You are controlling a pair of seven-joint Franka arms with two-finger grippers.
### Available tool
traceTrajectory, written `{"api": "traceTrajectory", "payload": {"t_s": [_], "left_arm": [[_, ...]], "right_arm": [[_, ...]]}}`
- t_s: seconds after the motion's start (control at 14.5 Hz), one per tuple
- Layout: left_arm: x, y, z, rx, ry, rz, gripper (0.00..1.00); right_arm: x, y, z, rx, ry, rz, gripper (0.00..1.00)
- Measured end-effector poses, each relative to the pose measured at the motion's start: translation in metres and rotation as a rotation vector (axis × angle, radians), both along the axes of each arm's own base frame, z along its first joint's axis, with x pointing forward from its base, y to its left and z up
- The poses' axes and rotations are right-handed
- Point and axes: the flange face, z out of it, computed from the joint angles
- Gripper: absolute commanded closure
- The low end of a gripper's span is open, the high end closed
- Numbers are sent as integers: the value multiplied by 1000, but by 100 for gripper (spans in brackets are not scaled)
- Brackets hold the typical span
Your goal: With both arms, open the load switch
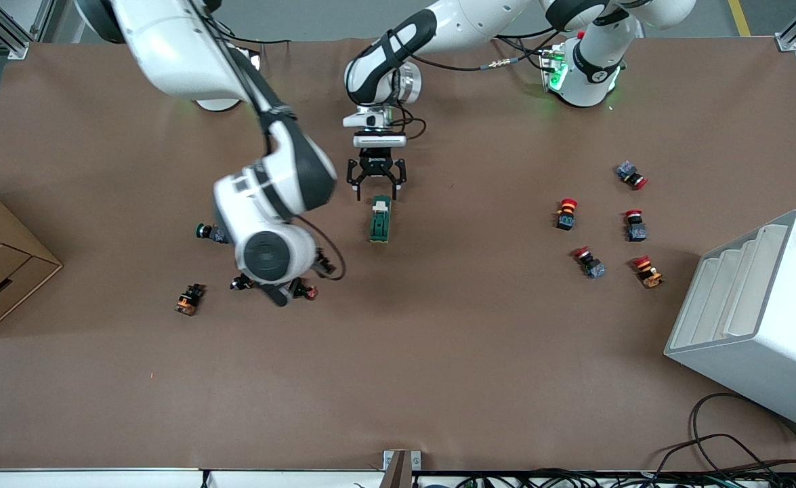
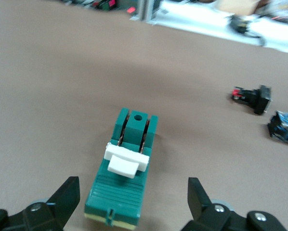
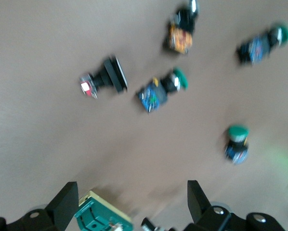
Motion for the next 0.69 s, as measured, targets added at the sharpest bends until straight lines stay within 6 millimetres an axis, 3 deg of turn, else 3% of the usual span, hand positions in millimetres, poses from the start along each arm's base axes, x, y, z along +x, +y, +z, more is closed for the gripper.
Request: {"api": "traceTrajectory", "payload": {"t_s": [0.21, 0.35, 0.48, 0.69], "left_arm": [[14, -33, 61, -50, 124, 122, 1], [31, -37, 107, -80, 180, 187, 1], [63, -25, 160, -99, 252, 256, 1], [132, 21, 246, -123, 393, 336, 1]], "right_arm": [[27, -93, 64, 108, -54, 241, 0], [35, -161, 100, 152, -78, 371, 0], [37, -217, 128, 157, -102, 484, 0], [30, -285, 162, 187, -108, 639, 0]]}}
